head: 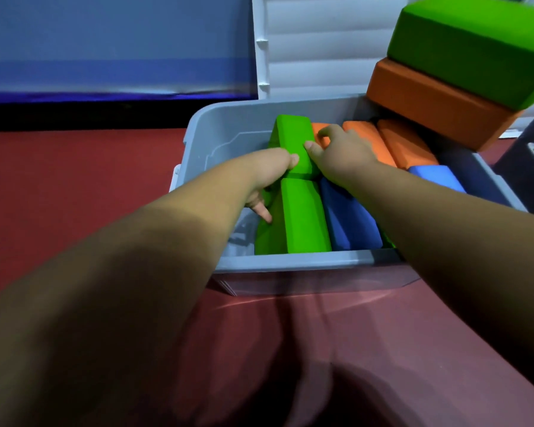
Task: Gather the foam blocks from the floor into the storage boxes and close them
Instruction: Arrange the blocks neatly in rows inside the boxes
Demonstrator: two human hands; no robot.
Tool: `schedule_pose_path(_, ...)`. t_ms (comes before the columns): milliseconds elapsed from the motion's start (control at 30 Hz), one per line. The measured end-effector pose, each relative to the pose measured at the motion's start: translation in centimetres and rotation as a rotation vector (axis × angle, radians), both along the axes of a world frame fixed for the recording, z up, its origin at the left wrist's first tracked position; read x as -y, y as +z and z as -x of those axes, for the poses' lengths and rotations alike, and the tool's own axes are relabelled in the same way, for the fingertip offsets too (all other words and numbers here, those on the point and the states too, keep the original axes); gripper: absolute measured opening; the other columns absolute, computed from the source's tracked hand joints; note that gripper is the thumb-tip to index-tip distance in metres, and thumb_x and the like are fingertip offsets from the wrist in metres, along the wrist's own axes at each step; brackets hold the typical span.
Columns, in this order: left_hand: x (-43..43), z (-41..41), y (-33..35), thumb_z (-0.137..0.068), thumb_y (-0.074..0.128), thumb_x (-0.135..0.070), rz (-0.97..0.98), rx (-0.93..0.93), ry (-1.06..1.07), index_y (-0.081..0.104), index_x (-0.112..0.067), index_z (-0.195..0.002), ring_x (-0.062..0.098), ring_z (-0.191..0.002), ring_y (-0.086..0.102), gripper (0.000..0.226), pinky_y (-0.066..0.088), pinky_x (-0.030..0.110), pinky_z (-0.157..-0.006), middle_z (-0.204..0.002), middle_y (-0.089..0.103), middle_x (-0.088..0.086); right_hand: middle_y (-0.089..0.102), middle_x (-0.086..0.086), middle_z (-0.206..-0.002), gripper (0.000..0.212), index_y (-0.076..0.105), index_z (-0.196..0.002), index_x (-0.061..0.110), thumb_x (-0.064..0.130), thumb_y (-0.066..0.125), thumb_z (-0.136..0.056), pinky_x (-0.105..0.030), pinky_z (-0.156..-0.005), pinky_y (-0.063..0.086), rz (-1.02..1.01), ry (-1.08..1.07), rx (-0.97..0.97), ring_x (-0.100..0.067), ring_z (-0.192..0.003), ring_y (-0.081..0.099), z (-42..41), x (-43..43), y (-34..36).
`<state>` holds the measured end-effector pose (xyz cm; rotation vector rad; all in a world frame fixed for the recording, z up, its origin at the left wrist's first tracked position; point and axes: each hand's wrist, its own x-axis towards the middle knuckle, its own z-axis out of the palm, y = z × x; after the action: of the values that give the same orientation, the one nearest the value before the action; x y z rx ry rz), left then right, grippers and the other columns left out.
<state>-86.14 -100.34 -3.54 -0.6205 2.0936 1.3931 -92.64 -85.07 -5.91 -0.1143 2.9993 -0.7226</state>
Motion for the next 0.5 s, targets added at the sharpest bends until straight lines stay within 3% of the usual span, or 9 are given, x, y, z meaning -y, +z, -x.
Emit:
schedule_pose_path(100,0.0,-0.5,0.2,-0.105,0.037,-0.061,-0.024,0.059,0.041,0.038,-0.025,-0.153,0.056,-0.135,0.044,0.060,0.040,0.078,-0.101,-0.153,0.040,0.015,0.061,-0.015,-0.137,0.056,0.059,-0.137,0.025,0.061,0.057,-0.095,-0.043,-0.108,0.042,0.035,0.077,0.046,-0.035,-0.129,0.054,-0.2,-0.6,0.9)
schedule_pose_path(167,0.0,-0.7,-0.2,-0.104,0.030,-0.068,-0.040,0.052,0.064,0.038,-0.029,-0.154,0.055,-0.135,0.045,0.064,0.038,0.081,-0.100,-0.152,0.042,0.016,0.062,-0.017,-0.137,0.049,0.061,-0.138,0.025,0.051,0.058,-0.097,-0.039,-0.107,0.045,0.026,0.121,0.057,-0.034,-0.127,0.057,-0.4,-0.9,1.5)
schedule_pose_path(300,1.0,0.9,-1.9,-0.101,0.026,-0.069,-0.047,-0.002,0.086,0.038,-0.027,-0.155,0.052,-0.123,0.056,0.070,0.047,0.084,-0.068,-0.152,0.047,0.017,0.060,-0.020,-0.142,0.040,0.064,-0.139,0.020,0.033,0.050,-0.103,-0.035,-0.107,0.042,-0.016,0.182,0.035,-0.036,-0.133,0.050,-0.6,-1.2,1.9)
schedule_pose_path(400,1.6,1.9,-2.8,-0.095,0.034,-0.066,-0.037,-0.019,0.114,0.012,-0.038,-0.163,0.057,-0.129,0.047,0.076,0.052,0.079,-0.059,-0.167,0.024,0.009,0.060,-0.022,-0.138,0.042,0.066,-0.135,0.024,0.046,0.054,-0.102,-0.037,-0.111,0.041,0.015,0.200,0.029,-0.036,-0.136,0.048,-0.6,-0.9,1.2)
schedule_pose_path(500,1.0,2.1,-2.9,-0.105,0.029,-0.059,0.039,-0.065,0.113,-0.014,-0.045,-0.161,0.060,-0.114,0.059,0.072,0.056,0.074,-0.064,-0.174,0.004,0.003,0.056,-0.020,-0.131,0.057,0.062,-0.134,0.027,0.067,0.057,-0.093,-0.041,-0.110,0.041,-0.014,0.202,0.015,-0.037,-0.128,0.051,-0.3,-0.1,0.3)
